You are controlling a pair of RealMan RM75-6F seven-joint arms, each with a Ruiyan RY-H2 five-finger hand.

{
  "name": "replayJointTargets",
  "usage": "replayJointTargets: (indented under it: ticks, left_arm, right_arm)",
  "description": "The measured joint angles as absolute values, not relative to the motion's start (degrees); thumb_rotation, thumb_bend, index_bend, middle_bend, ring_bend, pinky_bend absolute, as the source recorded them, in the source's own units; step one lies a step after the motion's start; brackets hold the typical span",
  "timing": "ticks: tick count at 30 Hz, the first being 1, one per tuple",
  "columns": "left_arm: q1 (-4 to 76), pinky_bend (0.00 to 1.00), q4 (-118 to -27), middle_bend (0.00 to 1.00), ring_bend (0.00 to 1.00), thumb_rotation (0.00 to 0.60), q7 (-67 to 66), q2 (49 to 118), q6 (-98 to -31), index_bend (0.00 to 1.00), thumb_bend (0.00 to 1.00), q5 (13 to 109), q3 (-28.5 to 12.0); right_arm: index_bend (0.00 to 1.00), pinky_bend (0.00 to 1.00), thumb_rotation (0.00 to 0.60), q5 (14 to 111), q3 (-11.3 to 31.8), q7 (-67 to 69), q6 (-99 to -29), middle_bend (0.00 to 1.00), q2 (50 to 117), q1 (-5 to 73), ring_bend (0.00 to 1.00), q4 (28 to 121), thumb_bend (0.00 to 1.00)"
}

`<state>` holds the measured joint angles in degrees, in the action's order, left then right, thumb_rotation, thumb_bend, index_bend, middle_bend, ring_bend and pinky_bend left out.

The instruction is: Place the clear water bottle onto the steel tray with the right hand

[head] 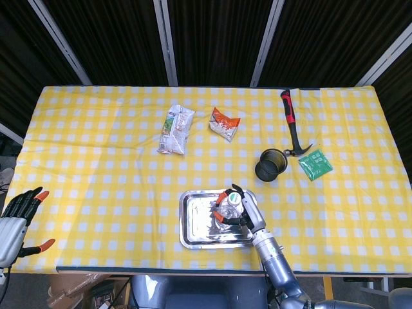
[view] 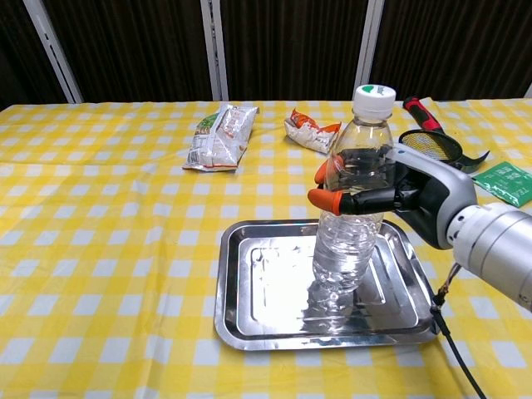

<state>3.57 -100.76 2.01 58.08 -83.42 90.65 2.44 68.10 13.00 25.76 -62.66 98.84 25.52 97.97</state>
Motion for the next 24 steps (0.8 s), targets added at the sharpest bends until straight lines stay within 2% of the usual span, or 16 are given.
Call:
replayJointTargets:
  ticks: [4,5,7,8,10,12,15,19,20,24]
  left_arm:
    - [3.6,0.0,-100.8,0.0,0.0,0.6,1.8,58.1,-83.3,0.04,0.19,90.4,2.4]
    - [3.6,0.0,-100.8,0.0,0.0,0.6,1.7,58.2,-83.3,0.04,0.19,90.4,2.4]
    - [3.6,0.0,-100.8,0.0,0.0,0.6,1.6,58.2,-83.3,0.04,0.19,90.4,2.4]
    - [3.6,0.0,-100.8,0.0,0.0,0.6,1.5,58.2,-83.3,0.04,0.19,90.4,2.4]
    - [3.6,0.0,-100.8,0.0,0.0,0.6,1.3,58.3,-83.2,0.04,0.19,90.4,2.4]
    - [3.6,0.0,-100.9,0.0,0.0,0.6,1.2,58.3,-83.2,0.04,0.19,90.4,2.4]
    - [3.6,0.0,-100.9,0.0,0.0,0.6,1.0,58.4,-83.3,0.04,0.19,90.4,2.4]
    - [3.6,0.0,-101.0,0.0,0.0,0.6,0.9,58.4,-83.2,0.04,0.19,90.4,2.4]
    - [3.6,0.0,-101.0,0.0,0.0,0.6,0.9,58.4,-83.2,0.04,0.19,90.3,2.4]
    - [3.6,0.0,-101.0,0.0,0.0,0.6,0.8,58.4,-83.2,0.04,0.19,90.3,2.4]
  right_arm:
    - [0.86,0.0,0.6,69.8,12.5,28.9,-63.0,0.68,99.5,24.7,0.32,95.5,0.88]
    - [0.85,0.0,0.6,70.2,12.4,29.5,-63.0,0.68,99.6,24.6,0.32,95.1,0.84]
    - [0.83,0.0,0.6,71.0,12.1,30.8,-63.0,0.68,99.7,24.3,0.32,94.2,0.7]
    - [0.8,0.0,0.6,71.3,12.0,31.3,-62.9,0.68,99.6,24.2,0.32,94.0,0.59]
    - [0.73,0.0,0.6,72.1,11.7,31.8,-62.7,0.66,99.5,24.1,0.29,93.5,0.46]
    - [0.66,0.0,0.6,72.6,11.3,31.3,-62.7,0.62,99.3,24.1,0.25,93.1,0.39]
    - [0.53,0.0,0.6,73.6,10.6,31.6,-62.0,0.5,98.8,24.2,0.16,93.0,0.3]
    - [0.3,0.0,0.6,75.8,9.5,33.6,-60.3,0.26,97.5,24.6,0.02,92.9,0.21]
    - [0.24,0.0,0.6,76.3,9.2,34.1,-59.8,0.21,97.2,24.8,0.01,92.9,0.19]
    - [0.15,0.0,0.6,78.2,7.8,37.0,-57.2,0.11,95.5,25.5,0.0,92.3,0.17]
